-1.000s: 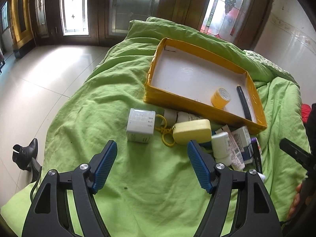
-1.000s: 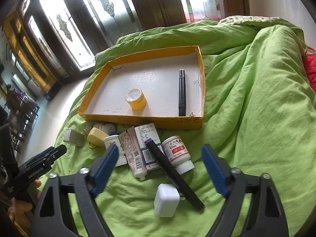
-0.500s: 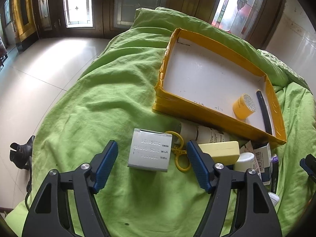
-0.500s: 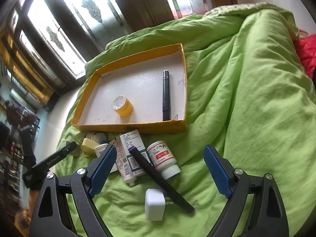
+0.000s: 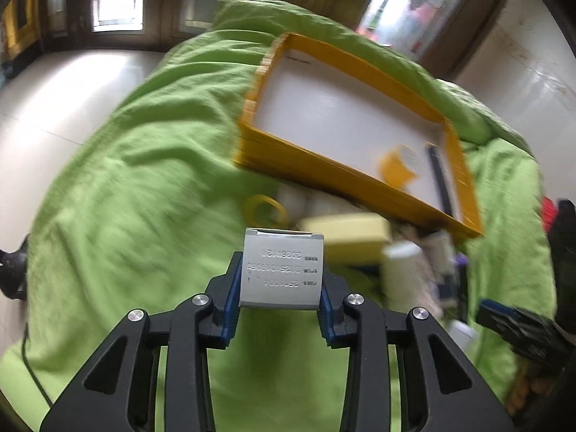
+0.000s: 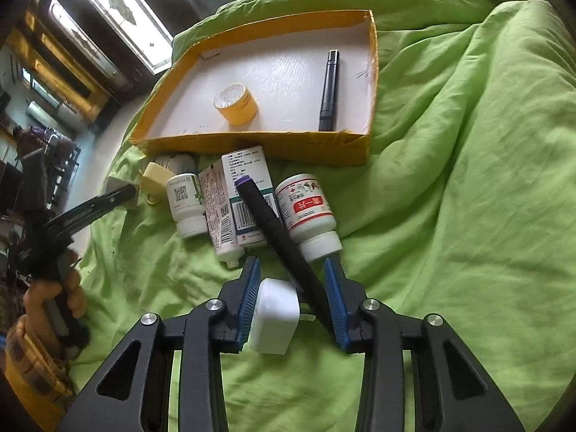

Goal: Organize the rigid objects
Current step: 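Grasp the small white box with left tool while right grasps purple-capped marker, then place white box and purple-capped marker in the tray, open both tools, then grasp the yellow cartoon tin with left tool while right grasps white-green medicine box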

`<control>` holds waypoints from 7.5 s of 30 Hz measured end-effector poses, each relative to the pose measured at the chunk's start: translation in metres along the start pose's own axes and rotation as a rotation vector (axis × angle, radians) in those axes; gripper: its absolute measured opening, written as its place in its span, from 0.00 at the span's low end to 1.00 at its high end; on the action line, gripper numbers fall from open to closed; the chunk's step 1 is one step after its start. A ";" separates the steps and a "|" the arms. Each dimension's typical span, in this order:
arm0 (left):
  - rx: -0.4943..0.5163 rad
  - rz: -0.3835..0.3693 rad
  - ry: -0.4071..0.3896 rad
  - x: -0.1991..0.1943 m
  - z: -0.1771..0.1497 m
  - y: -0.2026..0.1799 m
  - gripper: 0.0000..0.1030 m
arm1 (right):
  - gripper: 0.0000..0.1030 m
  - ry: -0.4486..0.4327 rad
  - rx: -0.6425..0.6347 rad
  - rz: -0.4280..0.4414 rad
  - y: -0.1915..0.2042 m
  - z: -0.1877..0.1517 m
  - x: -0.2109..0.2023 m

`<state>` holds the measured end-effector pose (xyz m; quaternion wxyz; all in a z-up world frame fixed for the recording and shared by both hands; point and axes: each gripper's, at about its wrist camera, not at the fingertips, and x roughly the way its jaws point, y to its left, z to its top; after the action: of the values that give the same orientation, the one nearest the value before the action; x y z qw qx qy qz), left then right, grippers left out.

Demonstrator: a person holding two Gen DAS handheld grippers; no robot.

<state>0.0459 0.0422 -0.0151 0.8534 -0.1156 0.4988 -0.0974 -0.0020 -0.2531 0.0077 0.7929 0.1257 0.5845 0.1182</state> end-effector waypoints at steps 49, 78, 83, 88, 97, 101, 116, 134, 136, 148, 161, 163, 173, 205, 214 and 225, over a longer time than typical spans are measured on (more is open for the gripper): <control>0.112 -0.072 -0.007 -0.010 -0.013 -0.033 0.32 | 0.13 -0.168 0.101 0.109 0.007 0.016 -0.026; 0.202 0.005 -0.099 -0.013 0.043 -0.064 0.32 | 0.13 -0.230 0.086 0.109 0.021 0.084 -0.021; 0.209 0.006 -0.106 -0.010 0.053 -0.068 0.32 | 0.13 -0.244 0.088 0.106 0.018 0.088 -0.025; 0.206 0.011 -0.113 -0.004 0.068 -0.068 0.32 | 0.13 -0.251 0.101 0.105 0.015 0.098 -0.024; 0.175 0.024 -0.084 0.029 0.105 -0.060 0.32 | 0.13 -0.269 0.122 0.089 0.008 0.126 -0.009; 0.159 0.036 -0.030 0.055 0.112 -0.055 0.32 | 0.13 -0.209 0.114 0.076 0.009 0.133 0.015; 0.150 0.070 0.018 0.090 0.109 -0.048 0.32 | 0.13 -0.099 0.084 0.013 0.009 0.132 0.065; 0.172 0.073 -0.039 0.050 0.100 -0.046 0.62 | 0.29 -0.189 0.070 0.019 0.004 0.122 0.048; 0.160 0.068 -0.056 0.037 0.095 -0.041 0.63 | 0.38 -0.210 0.074 0.029 0.006 0.117 0.036; -0.109 -0.025 -0.025 -0.001 0.032 0.030 0.68 | 0.78 -0.242 0.101 0.117 0.009 0.062 -0.022; -0.119 -0.044 0.042 0.026 0.031 -0.029 0.68 | 0.79 -0.171 0.123 0.094 0.011 0.021 -0.015; -0.154 -0.012 0.041 0.030 0.038 -0.036 0.68 | 0.79 -0.182 0.119 0.094 0.011 0.019 -0.018; -0.142 0.117 0.044 0.037 0.026 -0.040 0.63 | 0.79 -0.189 0.127 0.107 0.005 0.012 -0.019; 0.061 0.191 0.079 0.033 -0.011 -0.033 0.21 | 0.33 -0.029 -0.012 0.019 0.036 0.040 0.042; 0.028 0.102 0.033 0.019 -0.011 -0.029 0.22 | 0.33 -0.073 0.021 0.126 0.034 0.029 0.018; -0.064 0.075 0.006 0.030 -0.002 -0.015 0.21 | 0.33 -0.059 0.027 0.129 0.034 0.027 0.022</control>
<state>0.0580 0.0191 -0.0359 0.8510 -0.1237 0.5080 -0.0497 0.0289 -0.2148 0.0070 0.7987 0.1771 0.5531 0.1576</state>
